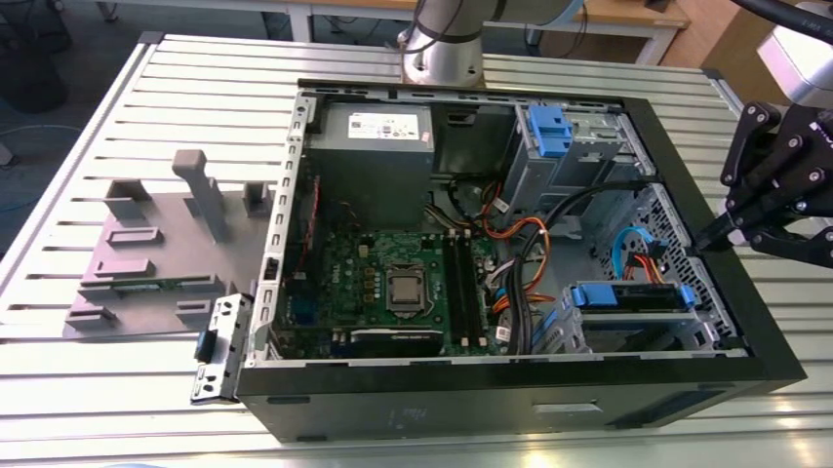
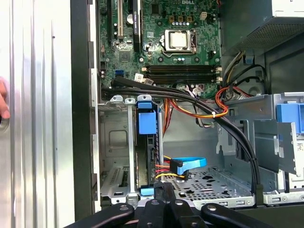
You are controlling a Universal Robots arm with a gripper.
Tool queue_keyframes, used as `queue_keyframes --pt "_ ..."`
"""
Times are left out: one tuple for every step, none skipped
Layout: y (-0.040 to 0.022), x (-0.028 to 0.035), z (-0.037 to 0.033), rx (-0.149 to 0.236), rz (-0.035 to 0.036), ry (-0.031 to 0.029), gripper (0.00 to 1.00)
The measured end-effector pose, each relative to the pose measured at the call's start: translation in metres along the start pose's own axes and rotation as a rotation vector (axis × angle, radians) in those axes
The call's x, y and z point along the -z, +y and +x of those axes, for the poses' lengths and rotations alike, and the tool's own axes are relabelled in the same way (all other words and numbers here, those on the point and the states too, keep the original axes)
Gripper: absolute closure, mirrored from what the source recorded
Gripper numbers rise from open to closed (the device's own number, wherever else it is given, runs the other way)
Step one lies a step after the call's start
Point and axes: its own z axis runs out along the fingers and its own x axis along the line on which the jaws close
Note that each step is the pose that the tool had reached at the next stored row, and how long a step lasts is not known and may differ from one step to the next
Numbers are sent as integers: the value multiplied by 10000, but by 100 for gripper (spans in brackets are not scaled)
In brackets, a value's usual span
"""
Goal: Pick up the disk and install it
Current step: 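Insert the first disk wire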
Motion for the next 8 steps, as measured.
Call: queue_keyframes --pt "0 0 0 0 0 -1 89" --pt "0 0 0 0 0 -2 89" --pt "0 0 0 0 0 -2 89" --pt "0 0 0 0 0 -3 89" --pt "0 0 0 0 0 -3 83" --pt "0 0 0 0 0 -4 83" --pt "0 0 0 0 0 -5 77" --pt "0 0 0 0 0 -5 71"
